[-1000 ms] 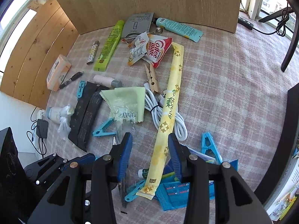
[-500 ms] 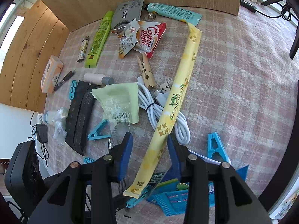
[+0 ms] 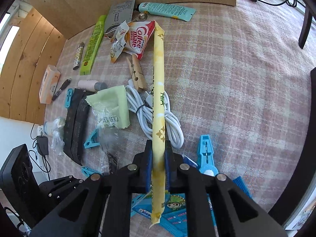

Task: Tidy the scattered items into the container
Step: 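Grasp the yellow straw packet with the right gripper while the left grasps the clear plastic bag, then carry the yellow straw packet and plastic bag into the tray and open both grippers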

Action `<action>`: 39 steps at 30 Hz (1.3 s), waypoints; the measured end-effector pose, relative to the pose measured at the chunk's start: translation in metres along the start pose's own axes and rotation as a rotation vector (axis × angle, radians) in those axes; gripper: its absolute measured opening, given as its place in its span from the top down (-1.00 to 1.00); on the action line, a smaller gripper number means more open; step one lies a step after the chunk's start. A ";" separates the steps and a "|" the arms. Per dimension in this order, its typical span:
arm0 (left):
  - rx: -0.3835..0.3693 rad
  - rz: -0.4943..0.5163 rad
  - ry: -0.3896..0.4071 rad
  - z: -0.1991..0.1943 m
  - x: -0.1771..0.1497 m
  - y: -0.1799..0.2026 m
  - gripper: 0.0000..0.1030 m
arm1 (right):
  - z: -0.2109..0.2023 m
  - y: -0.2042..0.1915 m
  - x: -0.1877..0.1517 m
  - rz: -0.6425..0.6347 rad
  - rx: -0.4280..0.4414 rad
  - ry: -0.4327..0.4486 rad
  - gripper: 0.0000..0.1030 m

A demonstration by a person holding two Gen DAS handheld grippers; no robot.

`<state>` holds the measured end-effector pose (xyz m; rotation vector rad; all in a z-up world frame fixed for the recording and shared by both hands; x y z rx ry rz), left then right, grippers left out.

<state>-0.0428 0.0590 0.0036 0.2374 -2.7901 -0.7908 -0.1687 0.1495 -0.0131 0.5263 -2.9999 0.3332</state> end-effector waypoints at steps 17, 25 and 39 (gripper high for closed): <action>-0.057 0.029 0.103 -0.058 0.004 0.011 1.00 | -0.053 0.008 -0.022 0.056 0.101 0.106 0.79; -0.096 0.117 0.127 -0.074 0.014 0.057 1.00 | -0.095 0.056 -0.052 0.179 0.122 0.194 0.79; -0.239 0.342 0.034 -0.007 0.017 0.221 1.00 | -0.160 0.227 -0.155 0.481 -0.026 0.296 0.79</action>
Point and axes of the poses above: each gripper's, at about its wrist camera, not at the fingertips, and z roughly the way its jaws point, y to its right, x to its top, the point moved 4 cm from there along z, roughly the way its jaws point, and after that the axes turned 10 degrees about -x, right-handed, at the moved point
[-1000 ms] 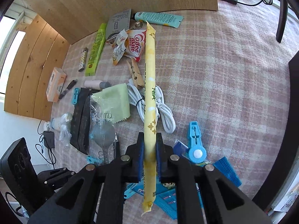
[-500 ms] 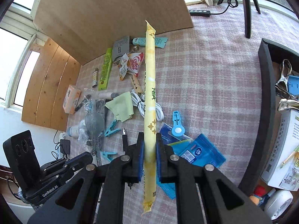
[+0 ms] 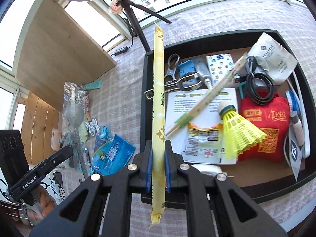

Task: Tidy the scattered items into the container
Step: 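Carry the yellow straw packet and plastic bag into the tray and open both grippers, then move both grippers back toward the remaining pile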

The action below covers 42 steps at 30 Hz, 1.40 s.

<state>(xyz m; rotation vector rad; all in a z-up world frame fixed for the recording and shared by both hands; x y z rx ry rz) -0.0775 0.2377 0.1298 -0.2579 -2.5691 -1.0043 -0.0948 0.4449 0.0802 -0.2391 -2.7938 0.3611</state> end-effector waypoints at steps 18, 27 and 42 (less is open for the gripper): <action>0.172 0.163 -0.090 0.101 0.020 0.071 -0.38 | -0.032 0.086 0.014 -0.023 -0.204 0.118 0.03; 0.276 0.109 -0.051 0.056 0.008 0.032 -0.47 | -0.026 0.049 0.008 -0.085 -0.179 0.129 0.00; 0.477 -0.111 -0.046 -0.056 -0.093 -0.095 -0.48 | 0.007 -0.061 -0.067 -0.179 -0.098 0.110 -0.10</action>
Point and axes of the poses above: each gripper's, at about its wrist camera, not at the fingertips, and z roughly the way its jaws point, y to its right, x to its top, the point moved 4 cm from there along z, roughly the way its jaws point, and after that the axes turned 10 degrees about -x, right-handed, at the moved point
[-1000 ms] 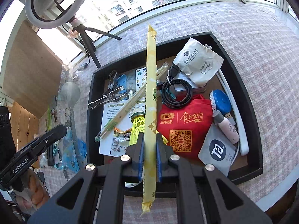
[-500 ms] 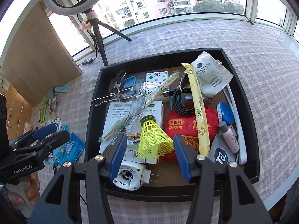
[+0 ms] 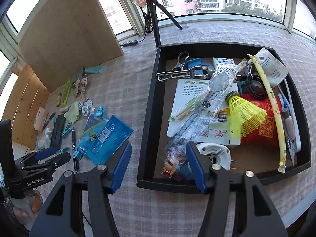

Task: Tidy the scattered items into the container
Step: 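Move both grippers back toward the remaining pile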

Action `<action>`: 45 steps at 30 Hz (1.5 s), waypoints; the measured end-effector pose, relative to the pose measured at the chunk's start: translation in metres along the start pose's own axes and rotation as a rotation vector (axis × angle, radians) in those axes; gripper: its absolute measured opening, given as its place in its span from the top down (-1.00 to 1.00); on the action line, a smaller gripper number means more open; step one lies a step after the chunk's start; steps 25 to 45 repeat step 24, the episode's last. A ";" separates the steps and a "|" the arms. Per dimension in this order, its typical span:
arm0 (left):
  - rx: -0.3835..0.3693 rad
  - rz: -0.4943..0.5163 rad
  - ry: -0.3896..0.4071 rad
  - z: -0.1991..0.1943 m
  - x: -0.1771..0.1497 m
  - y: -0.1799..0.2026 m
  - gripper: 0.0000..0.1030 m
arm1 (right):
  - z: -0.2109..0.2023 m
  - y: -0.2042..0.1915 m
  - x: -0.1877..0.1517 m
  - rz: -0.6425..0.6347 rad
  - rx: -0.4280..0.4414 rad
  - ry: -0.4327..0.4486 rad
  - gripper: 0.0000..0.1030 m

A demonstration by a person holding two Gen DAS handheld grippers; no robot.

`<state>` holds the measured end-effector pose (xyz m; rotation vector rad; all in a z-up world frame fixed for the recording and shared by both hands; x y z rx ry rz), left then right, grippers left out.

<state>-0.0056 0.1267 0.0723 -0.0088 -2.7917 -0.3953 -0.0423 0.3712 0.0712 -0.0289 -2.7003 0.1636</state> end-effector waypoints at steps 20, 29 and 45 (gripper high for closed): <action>-0.001 -0.151 0.105 -0.065 -0.053 -0.106 -0.52 | 0.012 -0.125 -0.051 -0.167 -0.025 -0.031 -0.10; 0.006 -0.133 0.113 -0.065 -0.054 -0.110 -0.52 | 0.016 -0.132 -0.056 -0.166 -0.031 -0.040 -0.10; 0.006 -0.133 0.113 -0.065 -0.054 -0.110 -0.52 | 0.016 -0.132 -0.056 -0.166 -0.031 -0.040 -0.10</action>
Point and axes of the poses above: each gripper's, at about its wrist camera, not at the fingertips, and z roughly the way its jaws point, y to its right, x to its top, the point moved 4 cm from there along z, roughly the way its jaws point, and after that the axes turned 10 degrees about -x, right-handed, at the moved point
